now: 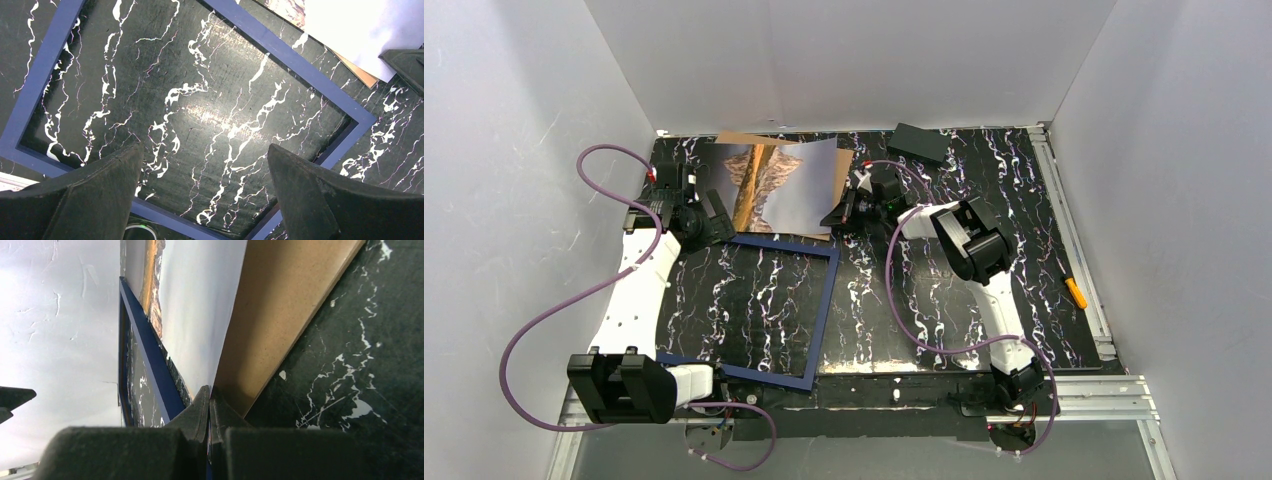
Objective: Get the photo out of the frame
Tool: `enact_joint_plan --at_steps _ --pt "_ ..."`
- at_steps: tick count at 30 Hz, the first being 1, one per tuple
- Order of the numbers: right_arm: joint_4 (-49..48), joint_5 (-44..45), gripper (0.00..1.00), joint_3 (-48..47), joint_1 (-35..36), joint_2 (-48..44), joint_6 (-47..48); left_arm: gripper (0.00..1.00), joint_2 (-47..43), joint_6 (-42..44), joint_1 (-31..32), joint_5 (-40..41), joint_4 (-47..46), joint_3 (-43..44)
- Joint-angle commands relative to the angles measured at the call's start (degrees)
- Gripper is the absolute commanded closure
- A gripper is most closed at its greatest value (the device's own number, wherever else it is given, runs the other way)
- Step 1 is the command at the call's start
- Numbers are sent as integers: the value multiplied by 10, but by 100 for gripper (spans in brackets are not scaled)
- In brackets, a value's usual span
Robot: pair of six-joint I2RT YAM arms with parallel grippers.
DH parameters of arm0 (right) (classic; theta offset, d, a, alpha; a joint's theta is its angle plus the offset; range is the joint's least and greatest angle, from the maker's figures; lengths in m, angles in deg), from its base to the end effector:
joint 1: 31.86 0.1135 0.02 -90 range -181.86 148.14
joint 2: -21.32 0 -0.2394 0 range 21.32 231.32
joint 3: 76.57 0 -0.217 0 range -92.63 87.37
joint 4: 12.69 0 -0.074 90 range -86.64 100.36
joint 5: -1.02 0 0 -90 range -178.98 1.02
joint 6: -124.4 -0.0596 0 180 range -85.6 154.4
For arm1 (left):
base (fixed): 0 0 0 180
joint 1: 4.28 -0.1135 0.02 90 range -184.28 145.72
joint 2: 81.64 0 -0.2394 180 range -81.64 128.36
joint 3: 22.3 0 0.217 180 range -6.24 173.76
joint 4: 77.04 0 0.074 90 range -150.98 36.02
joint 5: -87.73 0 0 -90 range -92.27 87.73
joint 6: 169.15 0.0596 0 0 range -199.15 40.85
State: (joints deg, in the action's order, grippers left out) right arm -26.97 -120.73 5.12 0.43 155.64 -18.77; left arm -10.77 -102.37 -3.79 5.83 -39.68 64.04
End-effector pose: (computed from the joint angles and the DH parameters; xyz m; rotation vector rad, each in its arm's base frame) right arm 0.3878 0.2822 0.1110 -0.0183 2.2157 1.4554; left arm 0.2742 0.0061 0.3480 -0.4755 1.8924 -0.1356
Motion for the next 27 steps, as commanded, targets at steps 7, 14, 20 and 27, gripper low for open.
enact_joint_plan --at_steps 7,14,20,27 --pt "-13 43 99 22 14 -60 3 6 -1 -6 -4 -4 37 -1" --pt "2 72 90 30 29 -76 -3 6 -2 -7 -4 -8 33 -4" --pt "68 122 59 67 30 -130 25 6 -4 -6 -4 -26 26 -9" --pt "284 190 44 83 30 -243 126 6 -12 8 -4 -80 -20 -33"
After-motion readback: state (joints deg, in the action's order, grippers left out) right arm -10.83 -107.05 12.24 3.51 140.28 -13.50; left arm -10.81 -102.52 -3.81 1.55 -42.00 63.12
